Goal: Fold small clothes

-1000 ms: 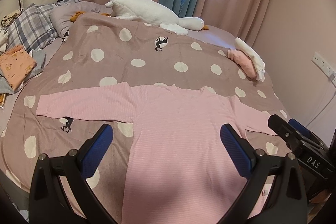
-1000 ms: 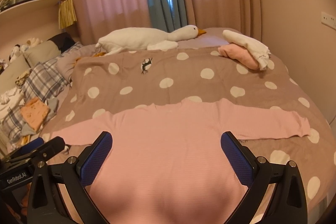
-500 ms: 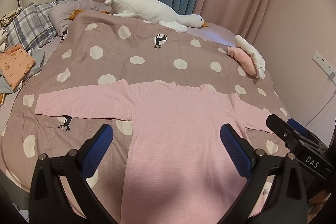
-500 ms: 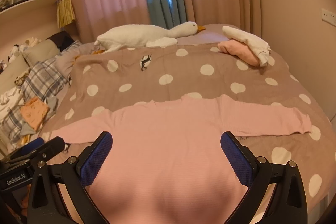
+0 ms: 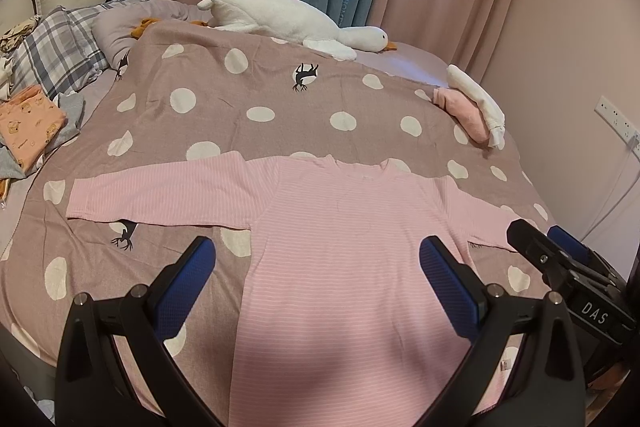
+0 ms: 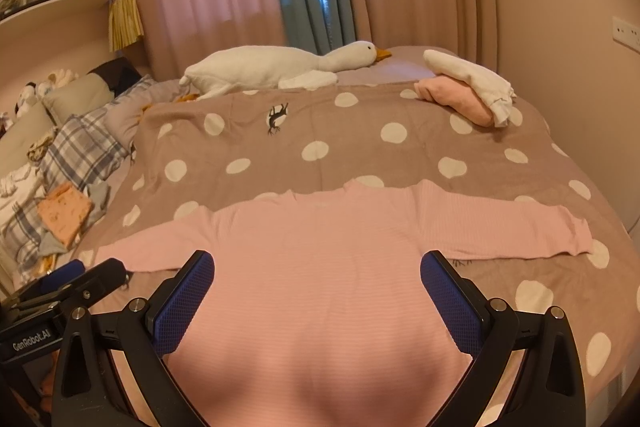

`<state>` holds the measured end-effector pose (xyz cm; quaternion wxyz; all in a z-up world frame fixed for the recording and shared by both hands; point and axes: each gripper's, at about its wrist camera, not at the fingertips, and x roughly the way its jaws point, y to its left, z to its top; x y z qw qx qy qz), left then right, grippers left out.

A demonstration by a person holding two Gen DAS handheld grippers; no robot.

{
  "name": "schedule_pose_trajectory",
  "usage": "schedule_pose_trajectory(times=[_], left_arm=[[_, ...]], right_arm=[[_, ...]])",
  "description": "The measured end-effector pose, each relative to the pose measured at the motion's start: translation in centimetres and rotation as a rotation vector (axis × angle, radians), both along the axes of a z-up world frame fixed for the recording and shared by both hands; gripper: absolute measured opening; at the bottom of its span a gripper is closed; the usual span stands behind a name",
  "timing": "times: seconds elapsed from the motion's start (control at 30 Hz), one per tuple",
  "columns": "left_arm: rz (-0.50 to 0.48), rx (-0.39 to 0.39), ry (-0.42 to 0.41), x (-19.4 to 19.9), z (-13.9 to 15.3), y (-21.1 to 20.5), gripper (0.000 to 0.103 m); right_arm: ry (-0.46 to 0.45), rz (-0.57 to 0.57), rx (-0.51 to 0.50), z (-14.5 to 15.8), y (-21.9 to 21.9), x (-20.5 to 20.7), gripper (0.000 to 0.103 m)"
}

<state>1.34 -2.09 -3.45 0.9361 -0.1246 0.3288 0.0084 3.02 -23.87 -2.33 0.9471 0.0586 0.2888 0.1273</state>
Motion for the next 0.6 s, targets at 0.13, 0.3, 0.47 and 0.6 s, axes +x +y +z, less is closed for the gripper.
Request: schedule_pose_trajectory(times=[0.13, 0.3, 0.47, 0.6], left_arm=[[-0.001, 0.002, 0.0, 0.02, 0.01, -0.03, 0.102], [-0.001, 0.008, 0.003, -0.01, -0.11, -0.23, 0.102], [-0.002, 0.009, 0.001, 0.02, -0.16, -0.31, 0.102], [-0.001, 0.01, 0.003, 0.01, -0.18, -0.34, 0.102]], right_arm=[[0.0, 0.001, 0.0, -0.06, -0.04, -0.08, 0.102], [0.003, -0.002, -0.002, -0.14, -0.04, -0.02, 0.102], [0.005, -0.001, -0.003, -0.23, -0.07, -0.15, 0.102], [0.006, -0.002, -0.004, -0.28, -0.12, -0.15, 0.102]])
